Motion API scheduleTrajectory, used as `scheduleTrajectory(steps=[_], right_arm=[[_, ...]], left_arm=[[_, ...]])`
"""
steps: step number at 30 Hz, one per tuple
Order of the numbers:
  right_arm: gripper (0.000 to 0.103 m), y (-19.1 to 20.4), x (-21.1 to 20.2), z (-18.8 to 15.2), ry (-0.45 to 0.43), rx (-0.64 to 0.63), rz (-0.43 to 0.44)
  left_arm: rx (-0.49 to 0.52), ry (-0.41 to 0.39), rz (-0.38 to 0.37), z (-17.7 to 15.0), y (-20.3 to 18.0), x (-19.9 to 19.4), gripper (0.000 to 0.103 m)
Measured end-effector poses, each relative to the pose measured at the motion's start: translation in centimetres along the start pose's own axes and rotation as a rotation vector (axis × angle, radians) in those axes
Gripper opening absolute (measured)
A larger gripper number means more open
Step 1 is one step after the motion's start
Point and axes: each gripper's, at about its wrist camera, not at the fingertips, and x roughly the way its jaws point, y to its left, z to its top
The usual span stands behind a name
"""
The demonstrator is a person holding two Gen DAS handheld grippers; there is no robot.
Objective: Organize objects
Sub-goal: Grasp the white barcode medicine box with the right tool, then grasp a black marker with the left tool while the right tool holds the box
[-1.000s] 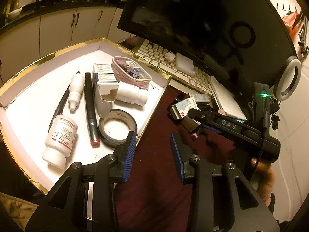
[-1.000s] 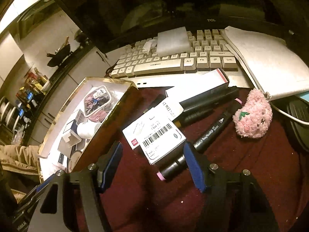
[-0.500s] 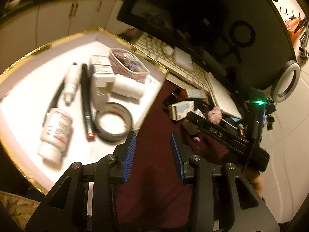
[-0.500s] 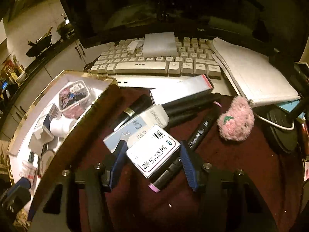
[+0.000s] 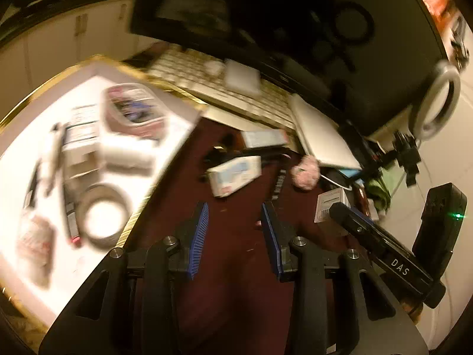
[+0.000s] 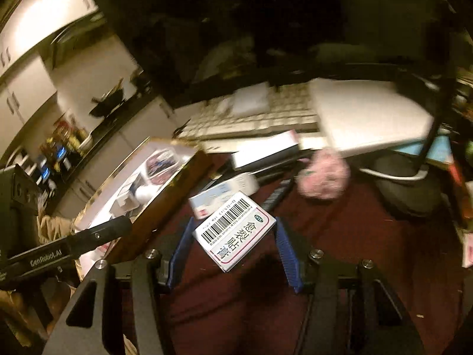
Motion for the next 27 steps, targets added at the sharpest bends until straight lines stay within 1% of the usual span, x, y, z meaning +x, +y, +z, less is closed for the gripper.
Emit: scheduleTrajectory(steps=[1, 2, 3, 4, 5, 6, 8, 9, 10, 11, 12, 13, 14, 15, 17, 19, 21, 23, 25, 26, 27], right_arm=[[0.055, -0.6, -0.3, 0.1, -0.008, 0.003, -0.013], [0.055, -1.1, -0.5, 0.2, -0.019, 0.003, -0.03], [0.055, -1.8, -0.5, 0.2, -0.022, 0.005, -0.06], [0.055, -2.4, -0.3, 0.2, -0.014, 0.017, -0.074], [0.055, -3.2, -0.2, 0.1, -0.004, 0.037, -0.064], [0.055, -3.8, -0.1, 0.0, -0.001, 0.055, -0.048], [0.055, -4.3, 0.3, -0.3, 0.007, 0.06, -0.061], [0.055, -4.5, 0.4, -0.4, 0.02, 0.07, -0.061], [0.055, -4.7, 0.4, -0.3, 0.028, 0.087, -0.036], [0.055, -4.8, 0.2, -0.3, 0.02, 0.085, -0.026], [0.055, -4.7, -0.1, -0.3, 0.006, 0.068, -0.032], [0.055, -4.5, -0.3, -0.3, -0.011, 0.042, -0.057], [0.055, -4.7, -0.3, -0.5, -0.009, 0.04, -0.065], [0.055, -5.1, -0.1, -0.5, 0.003, 0.055, -0.053], [0.055, -6.1, 0.3, -0.5, 0.015, 0.081, -0.028], [0.055, -6.8, 0.7, -0.6, 0.023, 0.095, -0.036], [0.055, -7.4, 0.8, -0.6, 0.035, 0.114, -0.022], [0.055, -7.7, 1.1, -0.6, 0.038, 0.121, -0.024], [0.055, -7.9, 1.5, -0.6, 0.053, 0.133, -0.011], [0.055, -8.0, 1.6, -0.6, 0.054, 0.136, -0.01], [0.055, -7.9, 1.7, -0.7, 0.056, 0.137, -0.01]], left_arm=[[0.036, -0.01, 0.01, 0.2, -0.8, 0.4, 0.035], [0.056, -0.013, 0.056, 0.3, -1.7, 1.1, 0.035], [0.052, -0.002, 0.068, 0.4, -2.2, 1.6, 0.035], [0.056, 0.024, 0.045, 0.5, -2.8, 2.3, 0.035], [0.074, 0.039, 0.027, 0.4, -3.3, 2.9, 0.035], [0.092, 0.045, 0.03, 0.4, -3.8, 3.3, 0.035], [0.093, 0.066, 0.065, 0.4, -4.5, 4.1, 0.035], [0.092, 0.087, 0.057, 0.5, -4.8, 4.4, 0.035], [0.111, 0.091, 0.03, 0.5, -5.1, 4.5, 0.035], [0.133, 0.078, 0.023, 0.4, -5.3, 4.6, 0.035], [0.144, 0.072, 0.047, 0.4, -5.5, 5.0, 0.035], [0.14, 0.093, 0.082, 0.5, -5.6, 5.8, 0.035], [0.139, 0.118, 0.08, 0.6, -5.6, 6.4, 0.035], [0.144, 0.131, 0.062, 0.6, -5.8, 6.9, 0.035], [0.159, 0.131, 0.055, 0.7, -6.2, 7.3, 0.035], [0.195, 0.131, 0.073, 1.0, -7.2, 8.0, 0.035], [0.236, 0.135, 0.085, 1.4, -7.9, 9.1, 0.035], [0.238, 0.175, 0.095, 2.0, -8.1, 10.8, 0.035], [0.258, 0.198, 0.082, 2.2, -8.3, 12.1, 0.027], [0.254, 0.211, 0.1, 2.3, -8.2, 12.8, 0.026], [0.246, 0.223, 0.114, 2.3, -8.0, 13.3, 0.021]])
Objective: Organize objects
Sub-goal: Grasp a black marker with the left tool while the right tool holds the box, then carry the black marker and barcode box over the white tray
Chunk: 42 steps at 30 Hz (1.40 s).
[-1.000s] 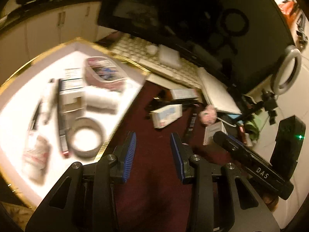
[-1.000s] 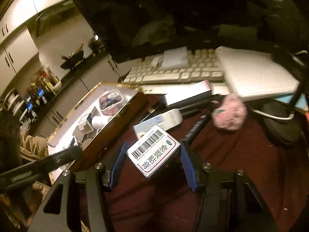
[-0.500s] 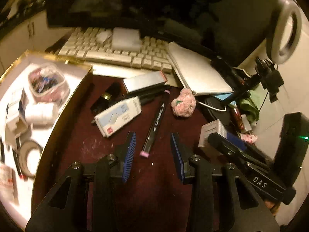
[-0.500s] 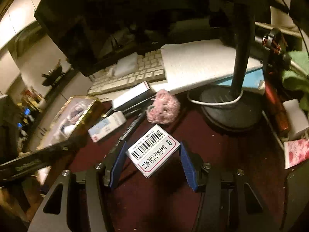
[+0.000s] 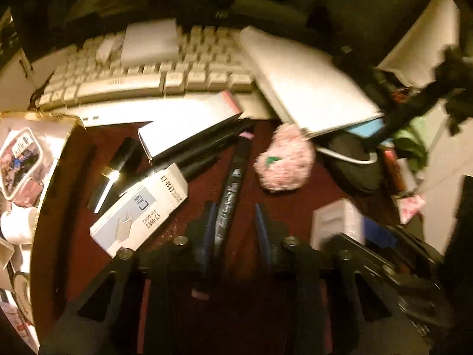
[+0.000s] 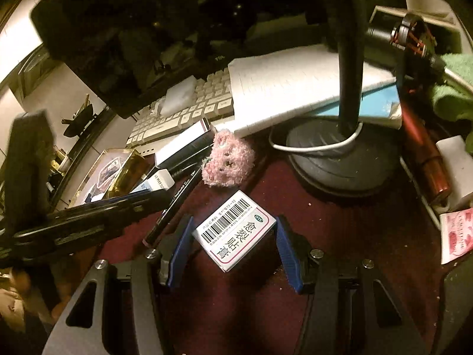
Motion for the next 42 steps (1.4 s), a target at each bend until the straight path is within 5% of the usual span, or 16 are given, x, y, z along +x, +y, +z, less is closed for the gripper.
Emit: scheduleTrajectory(steps=[8, 18, 23, 38, 42], right_arm=[[0.055, 0.3, 0.3, -0.1, 0.005, -0.007, 0.034], [0.055, 2.2, 0.7, -0.1, 0.03, -0.048, -0.004], [0.055, 3.6, 0.7, -0.4, 0.043, -0.064, 0.015], [0.055, 6.4, 0.4, -0.8, 0.081, -0.08, 0.033], [0.055, 8.4, -0.2, -0.8, 0.029, -0.163, -0.005]], left_arm=[[0.038, -0.008, 0.039, -1.2, -0.2, 0.1, 0.016], [0.042, -0.031, 0.012, -7.8, 1.3, -4.9, 0.014], [-0.052, -0.04, -0.016, -9.2, 3.7, -6.1, 0.014], [-0.116, -0.155, -0.012, -11.6, 5.5, -8.3, 0.014], [-0.139, -0.174, -0.031, -11.7, 6.2, -8.6, 0.014]])
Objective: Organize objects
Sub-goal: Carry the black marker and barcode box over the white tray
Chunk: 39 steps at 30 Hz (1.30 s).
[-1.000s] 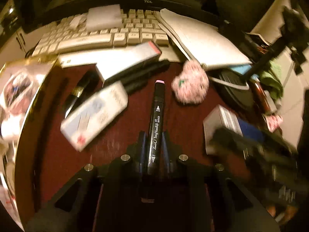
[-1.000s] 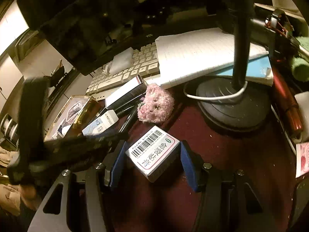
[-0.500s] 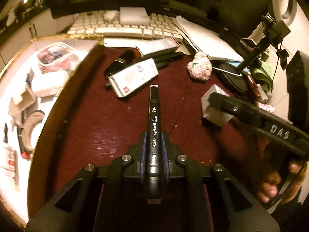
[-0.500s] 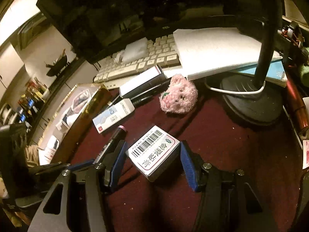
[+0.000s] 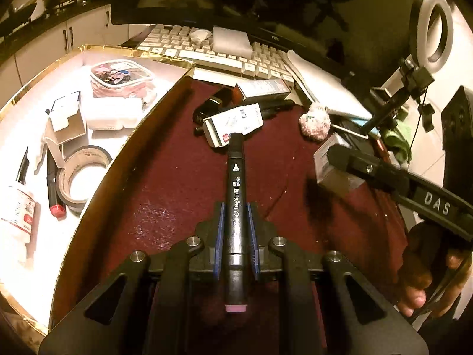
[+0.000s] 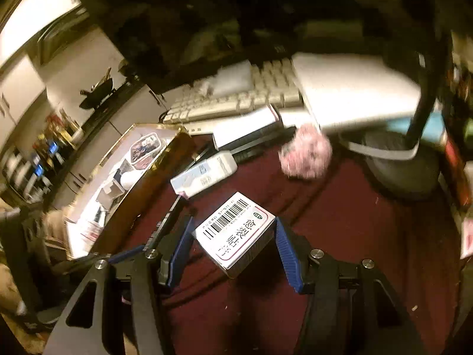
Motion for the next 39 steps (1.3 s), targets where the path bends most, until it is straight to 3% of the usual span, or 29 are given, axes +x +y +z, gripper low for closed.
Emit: scheduleTrajectory(steps=[13, 25, 33, 39], right_arm=[[0.055, 2.9, -0.9, 0.5, -0.015, -0.058, 0.041], [0.055, 7.5, -1.9, 0.4, -0.028, -0.15, 0.175], [0.055, 10.5, 0.4, 1.2, 0.026, -0.175, 0.276], [0.055, 13.8, 2.1, 1.1, 0.067, -0.217, 0.345]], left_arm=[[-0.007, -0.1, -0.03, 1.5, 0.8, -3.7, 0.014], [-0.097, -0.194, 0.025, 1.7, 4.9, -8.4, 0.014], [-0.182, -0.248, 0.102, 1.5, 8.6, -10.6, 0.014], [-0.286, -0.275, 0.206, 1.4, 13.7, -11.6, 0.014]])
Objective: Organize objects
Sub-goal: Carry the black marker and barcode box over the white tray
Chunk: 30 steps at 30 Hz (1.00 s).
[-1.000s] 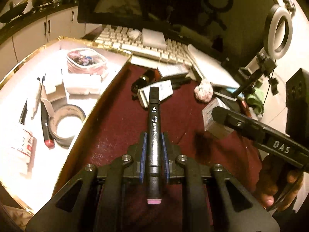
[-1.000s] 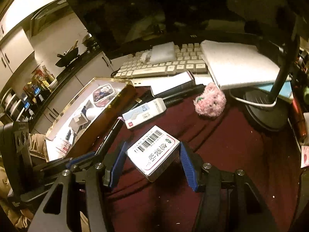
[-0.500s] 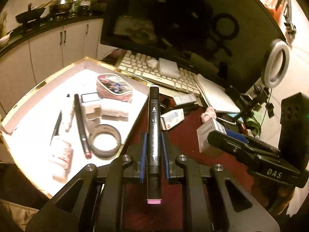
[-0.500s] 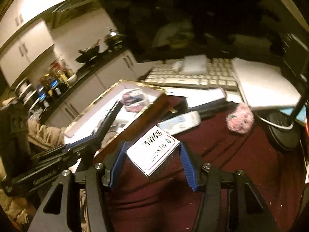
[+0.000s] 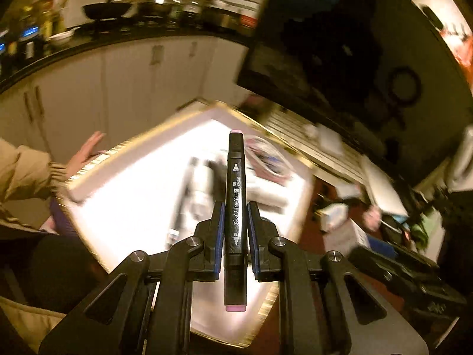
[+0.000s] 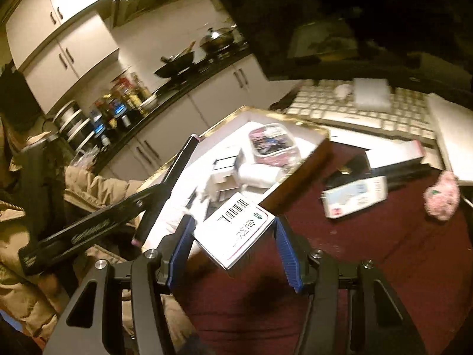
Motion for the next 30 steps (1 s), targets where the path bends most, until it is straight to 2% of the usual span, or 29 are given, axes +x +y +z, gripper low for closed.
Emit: scheduleTrajectory(steps=[1, 4, 8, 12, 16, 20, 23, 27, 30], right_arm=[[0.055, 0.5, 0.5, 0.2, 0.004, -0.017, 0.01], [0.055, 2.3, 2.5, 1.0, 0.024, -0.069, 0.041], [0.055, 4.7, 5.3, 2.3, 0.058, -0.136, 0.081], [0.055, 5.7, 8.3, 3.6, 0.097, -0.197, 0.086], [0.055, 6.2, 12.2, 5.6, 0.173, -0.19, 0.114], [0.055, 6.6, 15.2, 7.2, 0.226, -0.188, 0.113], [0.055, 7.0, 17.0, 7.9, 0.284, -0.174, 0.127], [0.056, 8.0, 18.2, 7.9, 0.307, -0.227, 0.094], [0.056, 7.8, 19.2, 7.9, 0.328, -0.213, 0.084]], left_arm=[[-0.014, -0.011, 0.013, 0.1, 1.1, 0.2, 0.014], [-0.058, 0.035, 0.033, 0.3, 3.7, 1.6, 0.014], [-0.086, 0.045, 0.053, 0.4, 5.6, 2.5, 0.014], [-0.117, 0.095, 0.076, 0.5, 7.0, 4.1, 0.014], [-0.147, 0.121, 0.107, 0.4, 8.0, 4.9, 0.014], [-0.136, 0.136, 0.142, 0.4, 8.2, 5.1, 0.014], [-0.131, 0.14, 0.145, 0.4, 8.4, 5.3, 0.014], [-0.11, 0.152, 0.142, 0.4, 8.4, 5.2, 0.014], [-0.101, 0.163, 0.127, 0.4, 8.4, 5.3, 0.014]])
